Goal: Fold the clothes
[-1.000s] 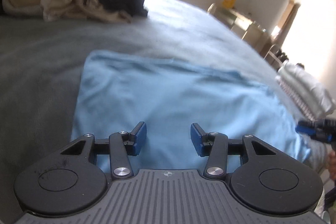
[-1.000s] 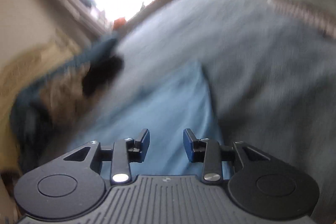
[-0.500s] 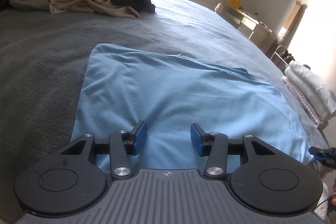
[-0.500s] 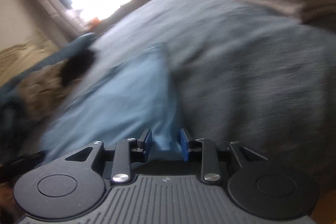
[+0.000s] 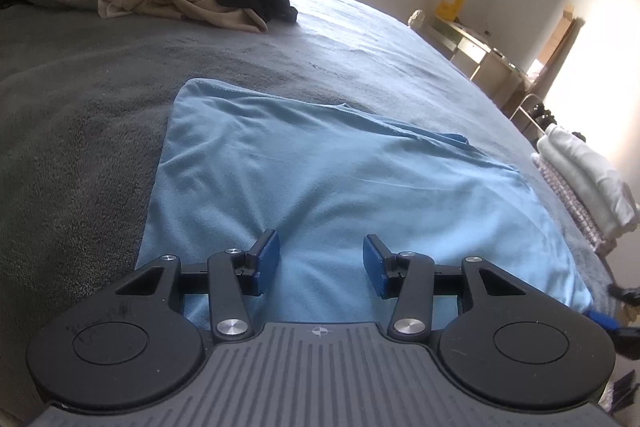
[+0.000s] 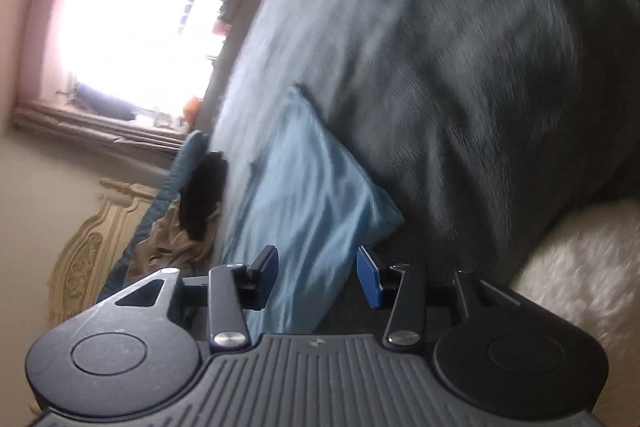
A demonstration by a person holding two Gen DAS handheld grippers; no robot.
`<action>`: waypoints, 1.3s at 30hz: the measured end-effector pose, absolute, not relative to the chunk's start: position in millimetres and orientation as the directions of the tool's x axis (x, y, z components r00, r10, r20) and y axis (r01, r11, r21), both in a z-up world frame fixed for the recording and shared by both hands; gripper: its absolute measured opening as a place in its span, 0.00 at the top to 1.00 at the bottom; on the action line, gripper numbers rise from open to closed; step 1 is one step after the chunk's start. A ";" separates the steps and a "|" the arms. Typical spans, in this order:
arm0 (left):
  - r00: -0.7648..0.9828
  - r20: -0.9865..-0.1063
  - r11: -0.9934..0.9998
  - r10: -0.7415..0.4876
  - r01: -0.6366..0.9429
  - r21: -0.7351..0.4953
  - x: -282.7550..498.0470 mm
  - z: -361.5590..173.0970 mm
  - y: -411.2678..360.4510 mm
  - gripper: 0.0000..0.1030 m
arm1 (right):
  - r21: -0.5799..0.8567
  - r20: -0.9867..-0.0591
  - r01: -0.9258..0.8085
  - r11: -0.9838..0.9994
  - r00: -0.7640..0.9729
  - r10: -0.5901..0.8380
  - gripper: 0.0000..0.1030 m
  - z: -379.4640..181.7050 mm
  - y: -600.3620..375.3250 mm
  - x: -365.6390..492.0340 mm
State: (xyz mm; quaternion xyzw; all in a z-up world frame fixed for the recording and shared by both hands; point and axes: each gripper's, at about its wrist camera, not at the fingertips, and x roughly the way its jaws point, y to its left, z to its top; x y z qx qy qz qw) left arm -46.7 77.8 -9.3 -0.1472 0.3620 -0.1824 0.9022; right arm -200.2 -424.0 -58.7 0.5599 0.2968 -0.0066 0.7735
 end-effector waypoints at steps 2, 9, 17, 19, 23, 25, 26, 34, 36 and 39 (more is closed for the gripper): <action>0.671 -0.596 0.886 -0.441 0.222 -0.406 -46.7 -9.5 78.9 0.55 | 0.858 -0.484 0.370 0.357 0.814 0.320 0.54 -64.1 -425.8 -194.7; 0.672 -0.585 0.878 -0.454 0.226 -0.422 -47.5 -11.5 81.4 0.55 | 0.852 -0.497 0.395 0.344 0.818 0.289 0.54 -67.3 -427.9 -187.0; 0.671 -0.580 0.873 -0.462 0.228 -0.431 -47.9 -13.0 82.3 0.55 | 0.846 -0.500 0.408 0.342 0.830 0.246 0.63 -74.0 -429.7 -184.7; 0.669 -0.582 0.872 -0.463 0.227 -0.433 -47.1 -13.8 82.3 0.55 | 0.842 -0.491 0.388 0.375 0.840 0.231 0.78 -70.0 -429.6 -182.1; 0.667 -0.583 0.873 -0.463 0.227 -0.432 -47.8 -13.6 82.1 0.55 | 0.820 -0.436 0.283 0.497 0.872 0.222 0.92 -43.6 -428.5 -181.3; 0.668 -0.582 0.872 -0.464 0.229 -0.433 -48.4 -14.3 82.5 0.55 | 0.760 -0.459 0.271 0.591 0.867 0.192 0.92 -33.1 -427.5 -182.7; 0.668 -0.581 0.872 -0.464 0.229 -0.433 -48.6 -14.6 82.7 0.55 | 0.721 -0.495 0.292 0.629 0.852 0.172 0.92 -34.1 -428.0 -182.7; 0.665 -0.588 0.876 -0.460 0.231 -0.424 -46.6 -14.9 81.8 0.55 | 0.640 -0.580 0.427 0.639 0.814 0.036 0.87 -46.6 -441.9 -204.1; 0.663 -0.591 0.877 -0.459 0.230 -0.422 -46.2 -14.4 81.6 0.55 | 0.589 -0.574 0.450 0.671 0.817 -0.044 0.87 -34.6 -442.7 -210.9; 0.663 -0.593 0.877 -0.457 0.225 -0.423 -46.6 -13.7 81.4 0.55 | 0.538 -0.524 0.370 0.757 0.851 -0.044 0.87 -14.7 -422.7 -209.9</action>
